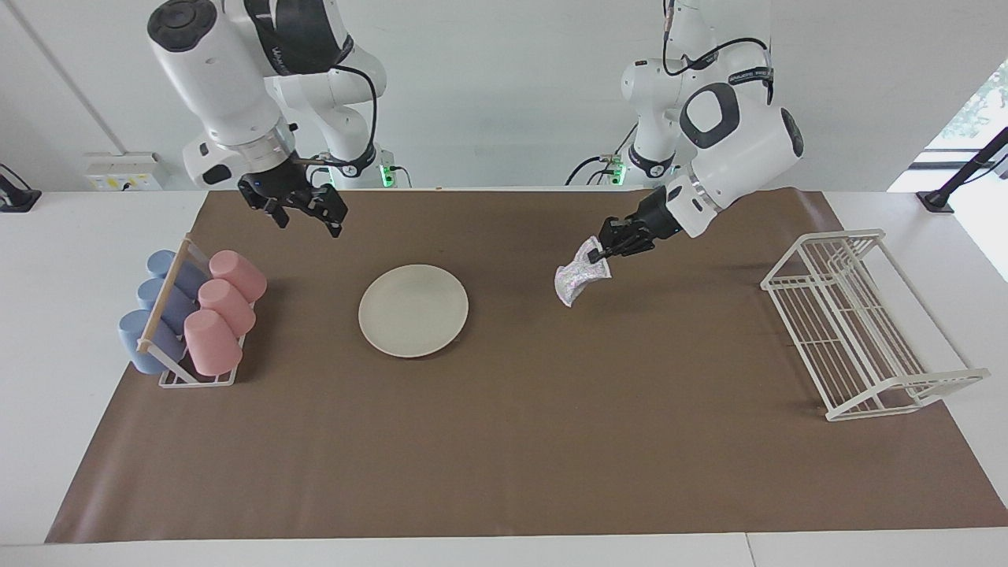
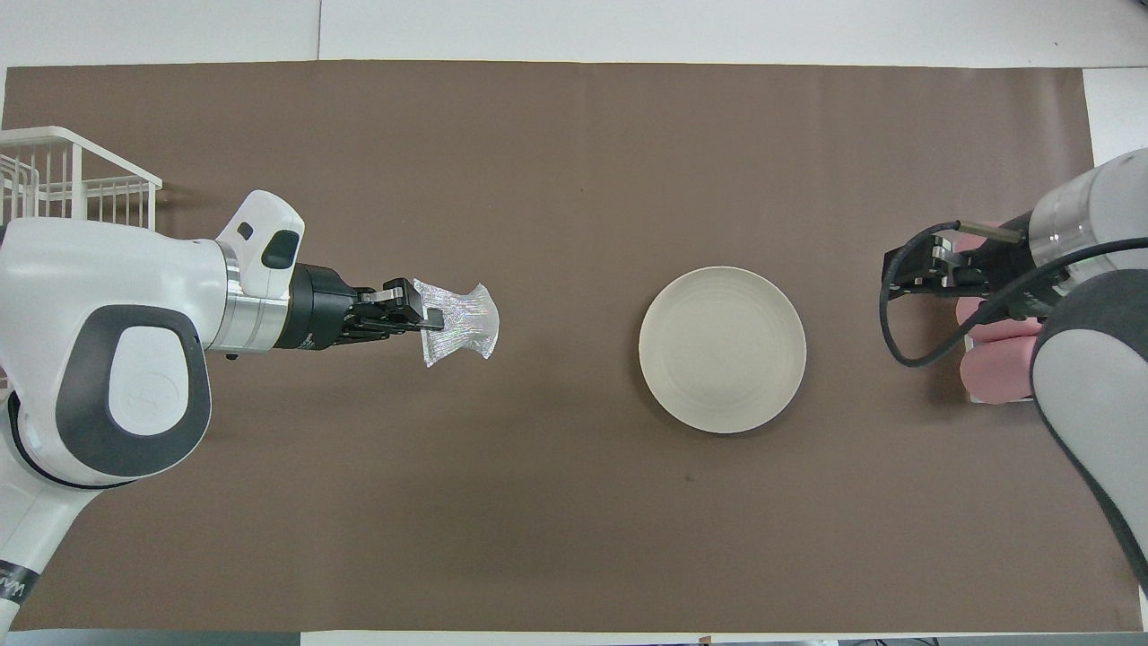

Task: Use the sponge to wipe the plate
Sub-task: 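Set the plate on the table with the right gripper and withdraw it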

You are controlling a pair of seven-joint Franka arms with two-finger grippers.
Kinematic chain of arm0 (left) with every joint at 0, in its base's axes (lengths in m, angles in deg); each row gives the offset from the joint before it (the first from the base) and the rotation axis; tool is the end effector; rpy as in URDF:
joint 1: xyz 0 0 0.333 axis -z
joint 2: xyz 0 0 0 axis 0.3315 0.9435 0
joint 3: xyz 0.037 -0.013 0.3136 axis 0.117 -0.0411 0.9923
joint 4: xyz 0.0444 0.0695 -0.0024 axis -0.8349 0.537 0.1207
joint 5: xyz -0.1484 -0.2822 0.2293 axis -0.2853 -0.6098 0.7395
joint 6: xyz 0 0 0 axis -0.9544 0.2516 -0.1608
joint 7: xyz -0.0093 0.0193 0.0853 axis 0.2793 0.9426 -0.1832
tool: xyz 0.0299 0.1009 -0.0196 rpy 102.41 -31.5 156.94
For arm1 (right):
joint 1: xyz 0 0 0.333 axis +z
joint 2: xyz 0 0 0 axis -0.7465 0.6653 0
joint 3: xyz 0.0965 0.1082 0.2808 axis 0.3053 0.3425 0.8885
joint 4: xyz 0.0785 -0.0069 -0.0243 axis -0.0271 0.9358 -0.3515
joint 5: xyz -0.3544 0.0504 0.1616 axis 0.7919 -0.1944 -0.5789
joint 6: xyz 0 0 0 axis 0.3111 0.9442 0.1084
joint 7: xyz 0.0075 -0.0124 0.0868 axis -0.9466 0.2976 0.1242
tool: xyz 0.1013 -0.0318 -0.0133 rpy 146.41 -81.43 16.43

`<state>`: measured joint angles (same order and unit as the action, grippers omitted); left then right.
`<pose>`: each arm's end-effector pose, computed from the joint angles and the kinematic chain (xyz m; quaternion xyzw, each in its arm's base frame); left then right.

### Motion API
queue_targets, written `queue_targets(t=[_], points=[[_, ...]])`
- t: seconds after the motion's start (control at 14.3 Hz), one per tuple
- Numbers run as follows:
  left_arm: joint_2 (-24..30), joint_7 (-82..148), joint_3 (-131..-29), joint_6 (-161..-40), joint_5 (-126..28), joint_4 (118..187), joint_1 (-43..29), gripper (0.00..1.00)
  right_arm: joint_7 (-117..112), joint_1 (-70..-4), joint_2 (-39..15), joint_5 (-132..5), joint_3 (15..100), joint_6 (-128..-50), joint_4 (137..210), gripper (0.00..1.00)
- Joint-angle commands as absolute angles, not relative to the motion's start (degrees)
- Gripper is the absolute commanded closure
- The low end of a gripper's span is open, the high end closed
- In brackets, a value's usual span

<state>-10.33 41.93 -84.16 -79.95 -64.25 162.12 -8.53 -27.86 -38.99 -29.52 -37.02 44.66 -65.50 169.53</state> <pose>0.5061 -0.2045 0.4704 0.9511 0.0568 -0.0459 0.3002 0.5417 0.0435 0.5744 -0.9923 0.1150 0.0340 0.0295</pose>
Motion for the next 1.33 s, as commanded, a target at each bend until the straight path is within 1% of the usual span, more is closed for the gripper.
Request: queue_targets(t=[0.0, 0.35, 0.63, 0.7, 0.77, 0.84, 0.91, 0.98, 1.12, 1.26], points=[[-10.55, 35.67, -84.45, -73.56, -49.08, 158.38, -8.46, 1.00, -22.47, -41.08, -30.83, -36.43, 45.51, -65.34, 170.89, 0.00], [-9.85, 28.47, -84.89, -63.00, -27.26, 154.07, -7.15, 1.00, -20.28, -41.26, -30.92, -36.51, 45.51, -65.17, 171.16, 0.00], [-9.58, 24.24, -84.98, -55.80, -12.75, 152.13, -4.86, 1.00, -10.27, -44.95, -30.13, -36.69, 45.51, -65.34, 171.16, 0.00], [-8.97, 23.18, -84.98, -54.13, -8.71, 151.95, -4.42, 1.00, -10.34, -45.04, -28.91, -36.69, 46.03, -65.60, 171.07, 0.00], [-7.92, 22.13, -84.98, -51.93, -4.50, 151.43, -2.77, 1.00, -9.99, -45.13, -26.11, -36.69, 46.21, -66.30, 170.72, 0.00], [-7.22, 21.34, -84.98, -49.56, -0.98, 150.99, -2.23, 1.00, -10.34, -45.04, -24.60, -36.69, 46.13, -66.57, 169.94, 0.00], [-6.60, 20.89, -84.98, -47.28, 2.37, 150.55, -2.05, 1.00, -10.25, -45.04, -24.15, -36.69, 45.95, -66.31, 167.06, 0.00], [-5.64, 20.71, -84.98, -44.99, 5.79, 149.85, -1.00, 1.00, -10.25, -45.30, -24.06, -36.60, 45.86, -65.61, 165.72, 0.00], [-2.48, 20.54, -84.98, -39.45, 13.44, 147.74, 0.59, 1.00, -9.90, -46.27, -24.41, -36.60, 45.86, -62.46, 165.88, 0.00], [-1.16, 20.54, -84.98, -36.54, 19.68, 147.47, 0.68, 1.00, -10.51, -46.27, -24.67, -36.60, 46.21, -62.44, 165.71, 0.00]])
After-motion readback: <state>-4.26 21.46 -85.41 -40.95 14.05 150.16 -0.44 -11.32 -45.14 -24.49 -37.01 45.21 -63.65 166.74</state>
